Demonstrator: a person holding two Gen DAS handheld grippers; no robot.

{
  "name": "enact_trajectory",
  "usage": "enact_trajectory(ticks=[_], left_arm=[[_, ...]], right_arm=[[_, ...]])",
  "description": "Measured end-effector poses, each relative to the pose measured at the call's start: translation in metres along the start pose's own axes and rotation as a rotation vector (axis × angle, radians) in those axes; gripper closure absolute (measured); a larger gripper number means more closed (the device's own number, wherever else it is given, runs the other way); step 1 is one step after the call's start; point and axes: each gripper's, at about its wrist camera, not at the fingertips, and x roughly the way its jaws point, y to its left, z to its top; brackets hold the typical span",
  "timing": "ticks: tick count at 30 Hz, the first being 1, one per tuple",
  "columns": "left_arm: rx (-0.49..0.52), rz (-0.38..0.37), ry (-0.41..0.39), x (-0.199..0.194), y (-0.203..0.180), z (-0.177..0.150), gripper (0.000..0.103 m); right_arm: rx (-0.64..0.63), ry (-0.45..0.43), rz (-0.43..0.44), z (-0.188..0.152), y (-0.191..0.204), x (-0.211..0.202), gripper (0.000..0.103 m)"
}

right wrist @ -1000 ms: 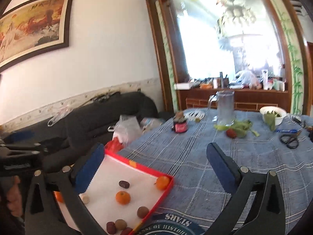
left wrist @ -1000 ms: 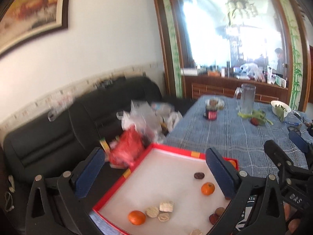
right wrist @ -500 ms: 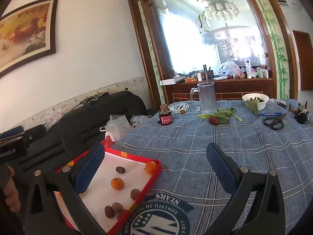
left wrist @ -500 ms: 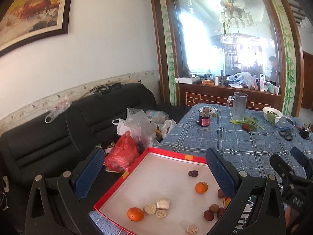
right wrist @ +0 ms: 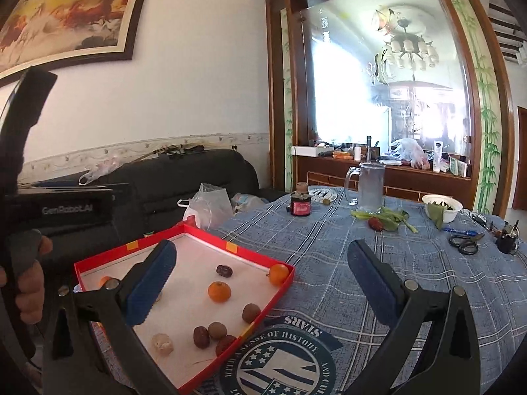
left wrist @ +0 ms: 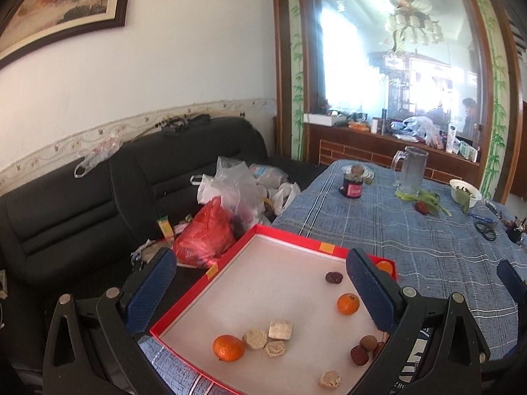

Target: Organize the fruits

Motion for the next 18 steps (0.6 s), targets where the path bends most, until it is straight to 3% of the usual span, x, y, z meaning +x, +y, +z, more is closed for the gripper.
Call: enact_trajectory(ticks=[7, 18], left_arm=[[-0.032, 0.060, 0.051, 0.013, 0.004, -0.003, 0.000], [-0.026, 0.082, 0.068, 0.019, 0.010, -0.010, 0.000]], right_arm=[[-0.014, 0.058, -0.006, -0.007, 0.008, 0.012, 0.000], [-0.041, 0.121, -0.007, -0.017, 0.009, 0.023, 0.000]])
